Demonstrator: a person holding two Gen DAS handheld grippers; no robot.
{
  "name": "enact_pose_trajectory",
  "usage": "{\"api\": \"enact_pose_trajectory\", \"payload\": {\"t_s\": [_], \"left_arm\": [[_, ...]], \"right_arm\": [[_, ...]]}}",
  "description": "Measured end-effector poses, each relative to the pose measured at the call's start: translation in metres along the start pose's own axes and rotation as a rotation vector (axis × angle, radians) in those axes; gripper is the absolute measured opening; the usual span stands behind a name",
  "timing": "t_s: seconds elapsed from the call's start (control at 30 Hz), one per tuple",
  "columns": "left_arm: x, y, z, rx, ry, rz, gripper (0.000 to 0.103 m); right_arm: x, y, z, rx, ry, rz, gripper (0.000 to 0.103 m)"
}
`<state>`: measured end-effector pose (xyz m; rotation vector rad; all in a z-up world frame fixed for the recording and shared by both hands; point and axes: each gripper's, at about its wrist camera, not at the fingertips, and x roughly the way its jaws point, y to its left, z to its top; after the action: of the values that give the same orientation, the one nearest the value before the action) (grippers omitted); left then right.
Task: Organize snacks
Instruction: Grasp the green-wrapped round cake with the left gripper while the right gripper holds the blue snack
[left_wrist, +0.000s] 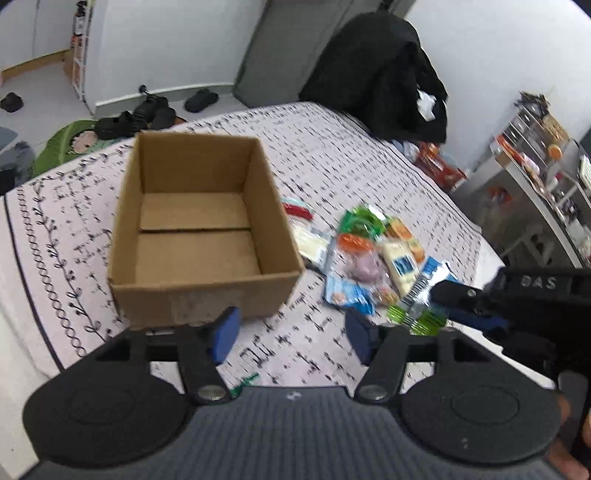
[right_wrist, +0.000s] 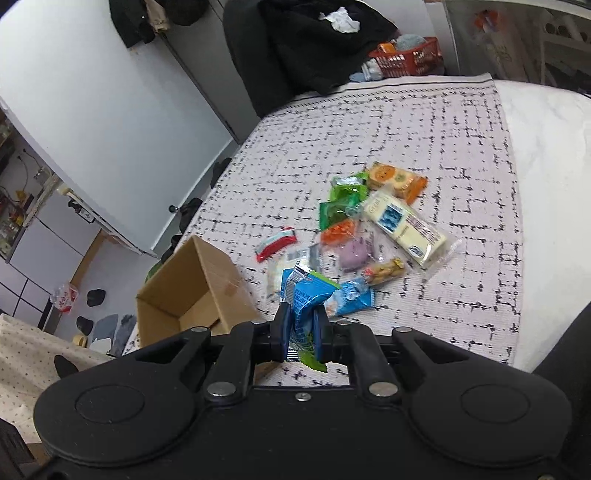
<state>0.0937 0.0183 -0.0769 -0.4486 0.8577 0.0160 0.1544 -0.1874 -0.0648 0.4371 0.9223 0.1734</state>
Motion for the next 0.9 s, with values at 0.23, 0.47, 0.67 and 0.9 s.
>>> {"api": "enact_pose_trajectory", "payload": {"t_s": [0.23, 0.47, 0.67, 0.9], "left_arm": [[0.016, -0.013, -0.014, 0.069, 0.061, 0.06, 0.082], [0.037, -0.023, -0.035, 0.128, 0.17, 0.117, 0.083], [0.052, -0.019, -0.046, 0.136, 0.234, 0.15, 0.087], [0.074, -0.003, -0.061, 0.083, 0.317, 0.168, 0.087]], "right_arm": [[0.002, -0.018, -0.001, 0.031, 0.01, -0.006, 0.012], [0.004, -0.034, 0.002, 0.06, 0.012, -0.02, 0.013], [0.002, -0.039, 0.003, 0.072, 0.005, -0.03, 0.012], [0.006, -0.039, -0.001, 0.072, 0.015, -0.042, 0.013]]}}
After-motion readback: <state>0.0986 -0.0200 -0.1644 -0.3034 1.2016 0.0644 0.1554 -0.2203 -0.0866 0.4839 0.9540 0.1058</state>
